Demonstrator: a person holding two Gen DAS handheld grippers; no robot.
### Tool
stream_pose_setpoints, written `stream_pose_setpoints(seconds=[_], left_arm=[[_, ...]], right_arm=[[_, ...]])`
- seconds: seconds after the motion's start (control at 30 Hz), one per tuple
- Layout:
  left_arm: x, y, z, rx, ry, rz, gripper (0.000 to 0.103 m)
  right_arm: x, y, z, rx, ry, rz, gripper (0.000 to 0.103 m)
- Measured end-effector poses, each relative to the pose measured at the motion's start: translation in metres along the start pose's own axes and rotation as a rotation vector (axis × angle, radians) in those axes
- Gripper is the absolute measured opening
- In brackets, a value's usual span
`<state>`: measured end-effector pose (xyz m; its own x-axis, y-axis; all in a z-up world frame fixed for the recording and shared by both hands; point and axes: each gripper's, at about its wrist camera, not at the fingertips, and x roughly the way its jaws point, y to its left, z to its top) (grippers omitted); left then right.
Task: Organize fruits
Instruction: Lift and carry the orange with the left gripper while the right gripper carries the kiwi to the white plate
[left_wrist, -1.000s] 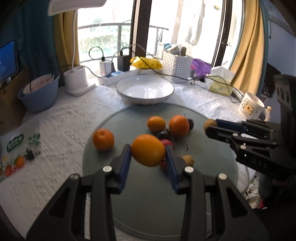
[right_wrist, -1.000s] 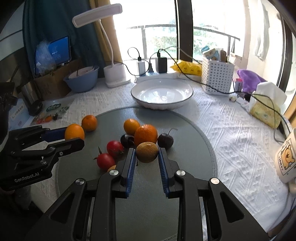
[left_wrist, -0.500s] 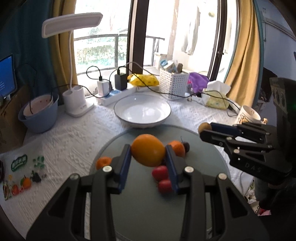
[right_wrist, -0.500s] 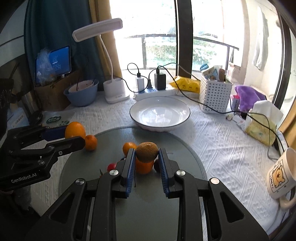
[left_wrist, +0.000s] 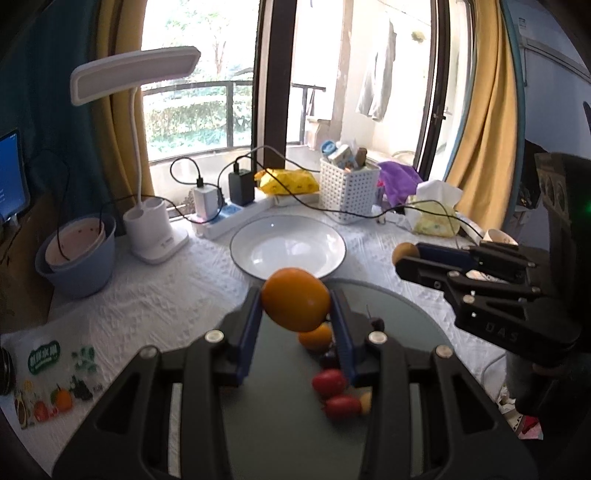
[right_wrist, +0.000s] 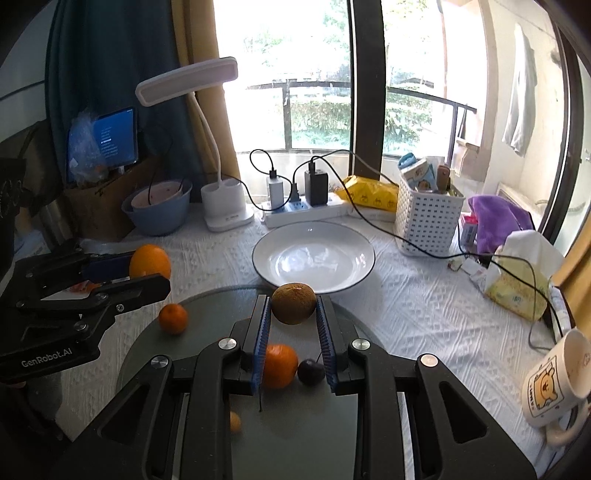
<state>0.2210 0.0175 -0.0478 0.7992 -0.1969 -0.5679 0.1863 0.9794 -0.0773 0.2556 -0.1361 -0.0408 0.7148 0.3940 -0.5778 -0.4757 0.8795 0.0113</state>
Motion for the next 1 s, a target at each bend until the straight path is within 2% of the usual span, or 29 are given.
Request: stream_pose_setpoints(seconds=[0.5, 1.0], left_arm=[[0.026, 0.006, 0.034, 0.045, -0.037, -0.023, 0.038], [0.067, 0.018, 0.056, 0.062, -0.042, -0.031, 0.038]], right_arm=[[0.024, -0.011, 0.028, -0.013, -0.018, -0.007, 0.027], [0.068, -0.024, 0.054, -0.004, 0.001, -0.005, 0.027]])
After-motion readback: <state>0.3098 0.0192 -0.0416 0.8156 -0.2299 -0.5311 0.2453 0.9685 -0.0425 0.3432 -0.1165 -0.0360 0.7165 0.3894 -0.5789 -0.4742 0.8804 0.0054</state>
